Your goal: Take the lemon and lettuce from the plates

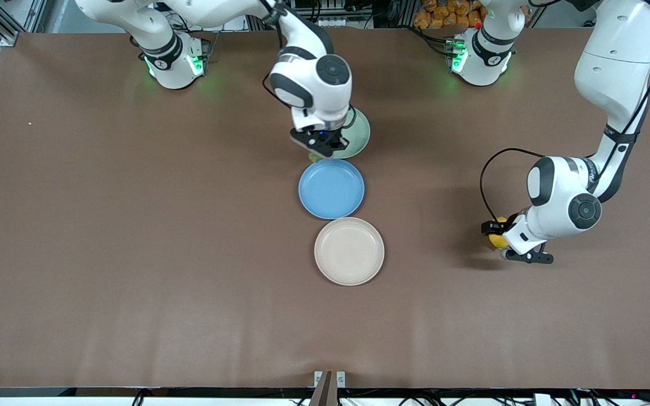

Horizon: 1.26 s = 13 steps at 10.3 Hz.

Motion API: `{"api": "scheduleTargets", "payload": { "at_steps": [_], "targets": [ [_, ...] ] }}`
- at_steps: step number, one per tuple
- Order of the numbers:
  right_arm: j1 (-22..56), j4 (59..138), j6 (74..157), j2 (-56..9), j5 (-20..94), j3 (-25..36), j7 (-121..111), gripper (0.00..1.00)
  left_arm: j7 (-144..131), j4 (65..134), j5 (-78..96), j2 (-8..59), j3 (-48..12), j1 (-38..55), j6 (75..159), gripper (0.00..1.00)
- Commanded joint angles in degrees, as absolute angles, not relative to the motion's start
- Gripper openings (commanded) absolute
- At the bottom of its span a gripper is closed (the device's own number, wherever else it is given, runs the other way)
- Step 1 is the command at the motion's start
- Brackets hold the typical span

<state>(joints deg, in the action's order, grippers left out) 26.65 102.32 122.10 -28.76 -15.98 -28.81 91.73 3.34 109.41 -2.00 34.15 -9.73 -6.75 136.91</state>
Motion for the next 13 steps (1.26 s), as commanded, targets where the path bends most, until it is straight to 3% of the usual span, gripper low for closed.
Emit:
{"api": "scheduleTargets", "payload": {
  "at_steps": [1,7,11,13],
  "targets": [
    [16.1,104.4,116.7,-23.3,-14.7,-33.7,80.6,0.00,4.4,108.1,-3.0,35.2,-9.9,-7.9,137.5,0.99],
    [1.9,104.6,104.4,-16.0,-10.3,-30.8,48.8,0.00,4.0,105.0,-3.0,27.7,-10.3,-7.3,129.1,1.00],
    [1.4,106.3,106.4,-14.2,-10.3,-18.4,29.9,0.00,4.0,86.3,-5.3,24.2,-10.7,-6.7,103.9,1.00],
    [1.1,110.3,110.5,-12.8,-10.3,-12.2,21.8,0.00,4.0,81.4,-9.4,22.9,-10.8,-4.8,99.4,1.00]
  ]
}}
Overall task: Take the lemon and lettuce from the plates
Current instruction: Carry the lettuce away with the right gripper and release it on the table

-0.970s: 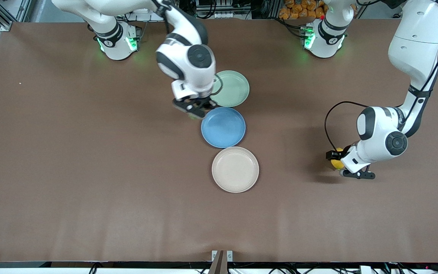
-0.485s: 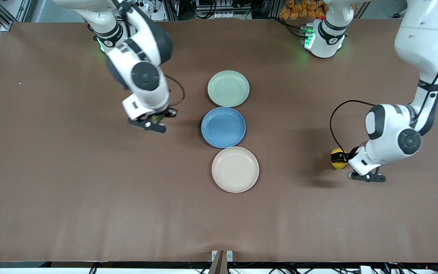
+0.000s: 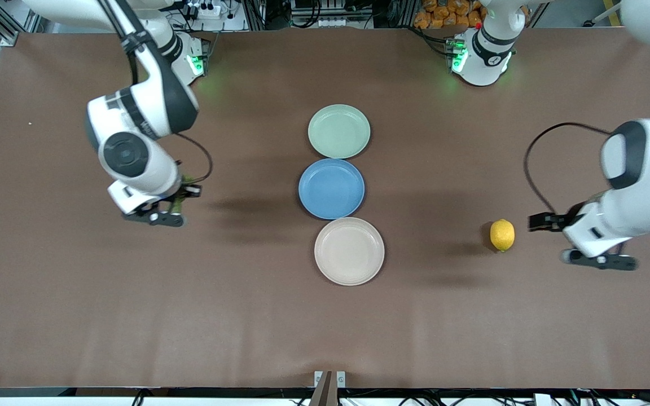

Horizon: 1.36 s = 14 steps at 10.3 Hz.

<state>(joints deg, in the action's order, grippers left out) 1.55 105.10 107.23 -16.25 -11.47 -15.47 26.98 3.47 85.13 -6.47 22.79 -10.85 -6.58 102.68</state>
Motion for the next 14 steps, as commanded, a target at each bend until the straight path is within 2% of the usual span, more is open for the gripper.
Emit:
{"api": "scheduleTargets", "payload": {
  "at_steps": [1,3,4,8,12,13,14],
  "targets": [
    [0.5,113.1,114.8,-12.7,-10.3,-10.0,19.9,0.00,3.4,80.2,-9.7,21.3,-10.6,-3.3,98.9,1.00],
    [-1.7,119.1,124.4,-12.5,-10.2,-6.8,14.3,0.00,3.4,80.0,-9.0,16.6,-10.7,-3.2,98.8,1.00],
    [-1.9,120.7,126.5,-12.8,-10.2,-4.8,12.1,0.00,3.4,80.1,-6.7,15.0,-10.9,-3.3,98.8,1.00],
    [-4.9,122.5,128.1,-17.0,-10.1,-3.5,11.3,0.00,-5.3,80.3,-2.6,7.8,-10.5,-3.5,93.1,1.00],
    [-4.0,122.5,128.9,-20.1,-3.3,-3.4,11.3,0.01,-9.7,81.0,-2.9,4.1,-10.7,-3.3,88.0,1.00],
    [-4.0,122.4,128.2,-20.0,-3.3,-3.4,11.9,0.68,-9.8,81.1,-2.9,3.4,-10.7,-3.4,87.7,1.00],
    [-4.0,122.3,127.2,-19.3,-3.3,-3.4,11.4,1.00,-9.7,81.2,-2.9,3.3,-10.6,-3.6,87.6,1.00]
  ]
}}
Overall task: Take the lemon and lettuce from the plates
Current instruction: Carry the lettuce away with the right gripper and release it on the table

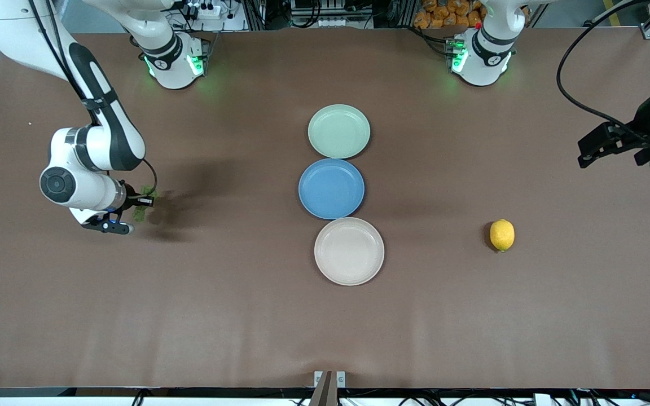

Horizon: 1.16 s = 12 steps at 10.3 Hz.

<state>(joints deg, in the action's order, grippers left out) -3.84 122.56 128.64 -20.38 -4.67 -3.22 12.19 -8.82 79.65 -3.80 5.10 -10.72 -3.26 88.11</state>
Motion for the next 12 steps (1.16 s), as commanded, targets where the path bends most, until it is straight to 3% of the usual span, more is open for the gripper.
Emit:
{"api": "scheduleTargets", "payload": {
  "at_steps": [1,6,9,11,12],
  "targets": [
    [-4.0,120.7,124.4,-18.7,-3.4,-3.4,11.5,1.00,-9.1,81.2,-2.8,3.3,-10.5,-3.7,87.2,1.00],
    [-1.1,104.9,100.2,-15.4,-3.4,-1.8,12.0,1.00,-8.9,81.4,-2.5,2.9,-10.0,-4.0,86.9,1.00],
    [0.2,99.0,97.8,-13.1,-4.8,-1.8,11.3,1.00,-8.6,83.4,1.3,2.1,-10.1,-6.1,89.6,1.00],
    [0.2,93.5,93.0,-12.8,-4.5,-1.9,11.1,1.00,-8.4,90.4,1.8,-1.5,-10.0,-6.6,95.5,1.00],
    [0.2,91.8,91.6,-12.6,-4.0,-1.9,11.0,1.00,-8.0,90.3,1.5,-1.1,-10.0,-6.6,95.5,1.00]
  ]
}}
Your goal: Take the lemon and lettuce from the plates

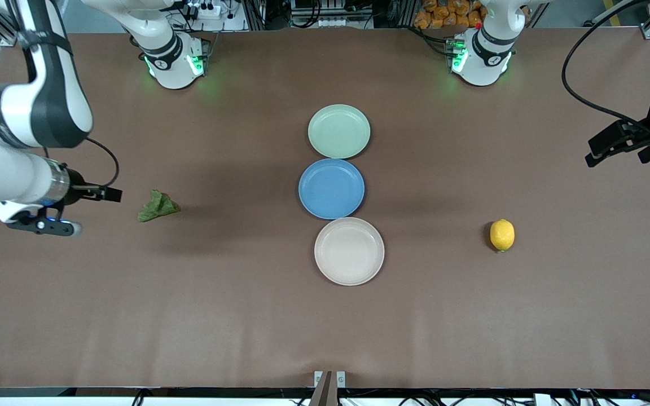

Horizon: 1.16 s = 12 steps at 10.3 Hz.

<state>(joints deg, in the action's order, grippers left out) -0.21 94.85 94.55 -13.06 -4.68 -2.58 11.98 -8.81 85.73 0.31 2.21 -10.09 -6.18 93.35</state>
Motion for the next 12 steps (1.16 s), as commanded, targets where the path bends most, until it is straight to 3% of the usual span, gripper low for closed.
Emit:
{"api": "scheduleTargets", "payload": {
  "at_steps": [1,4,7,12],
  "targets": [
    [0.1,90.5,91.2,-11.5,-4.0,-1.9,10.1,1.00,-7.9,90.3,1.3,-0.8,-9.9,-6.5,95.5,1.00],
    [-0.7,88.0,90.5,-8.5,-3.3,-1.8,5.2,1.00,-8.1,90.0,1.2,-1.1,-9.8,-6.6,94.8,1.00],
    [-0.7,82.7,84.1,-7.6,3.7,1.2,4.6,1.00,-6.3,89.4,-0.4,-1.8,-9.9,-9.4,92.5,1.00],
    [-0.6,80.0,77.8,-2.8,3.0,1.4,4.7,1.00,-5.9,88.9,0.1,-1.7,-10.4,-9.3,92.8,1.00]
  ]
}}
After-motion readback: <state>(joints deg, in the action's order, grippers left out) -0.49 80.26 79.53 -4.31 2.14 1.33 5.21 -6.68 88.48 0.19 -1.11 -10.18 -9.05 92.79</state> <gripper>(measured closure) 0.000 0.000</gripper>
